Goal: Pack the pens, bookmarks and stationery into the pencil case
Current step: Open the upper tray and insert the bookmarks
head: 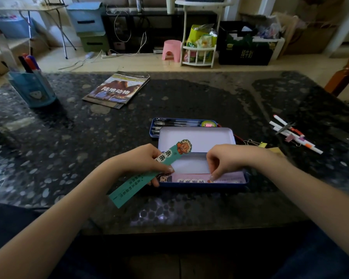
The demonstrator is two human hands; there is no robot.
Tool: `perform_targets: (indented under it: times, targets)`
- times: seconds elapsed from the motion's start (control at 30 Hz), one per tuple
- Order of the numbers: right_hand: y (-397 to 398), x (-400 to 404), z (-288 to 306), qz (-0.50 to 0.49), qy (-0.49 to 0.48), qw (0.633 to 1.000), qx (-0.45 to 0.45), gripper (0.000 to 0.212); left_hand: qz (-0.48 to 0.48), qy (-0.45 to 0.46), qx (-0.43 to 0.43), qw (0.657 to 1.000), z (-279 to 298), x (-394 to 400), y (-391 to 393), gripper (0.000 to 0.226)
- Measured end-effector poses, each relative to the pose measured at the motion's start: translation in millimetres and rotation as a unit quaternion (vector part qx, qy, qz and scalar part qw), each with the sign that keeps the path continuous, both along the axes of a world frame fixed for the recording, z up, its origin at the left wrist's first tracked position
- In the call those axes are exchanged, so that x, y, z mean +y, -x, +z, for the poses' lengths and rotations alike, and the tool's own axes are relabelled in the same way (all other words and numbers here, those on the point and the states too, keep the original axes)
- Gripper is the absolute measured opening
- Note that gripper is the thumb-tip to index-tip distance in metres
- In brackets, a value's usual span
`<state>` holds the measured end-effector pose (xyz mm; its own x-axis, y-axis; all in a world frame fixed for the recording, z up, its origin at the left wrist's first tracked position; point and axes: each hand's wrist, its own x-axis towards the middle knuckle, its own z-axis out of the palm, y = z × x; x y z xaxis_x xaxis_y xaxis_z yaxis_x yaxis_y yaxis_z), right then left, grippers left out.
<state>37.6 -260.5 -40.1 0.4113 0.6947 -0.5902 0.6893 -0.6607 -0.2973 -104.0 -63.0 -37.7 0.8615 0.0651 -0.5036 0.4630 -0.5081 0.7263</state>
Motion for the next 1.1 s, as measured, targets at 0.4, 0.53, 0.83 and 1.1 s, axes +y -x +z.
perform_targets:
  times: [0.4,0.53,0.83,1.1]
  targets:
    - [5,0,-1,0.019,-0.025,0.999,-0.026,0.026,0.014,0.040,-0.021,0.999,-7,6,-2,0.031]
    - [9,1,2,0.027,-0.086,0.995,-0.040,0.016,0.088,0.096,-0.070,0.989,-9,11,-6,0.025]
    - [51,24,5,-0.078,-0.274,0.949,0.135,0.021,0.247,0.381,-0.130,0.882,-12,4,-12,0.038]
    - [57,25,1,-0.190,-0.301,0.890,0.284,0.011,0.210,0.442,-0.188,0.851,-11,-8,-10,0.029]
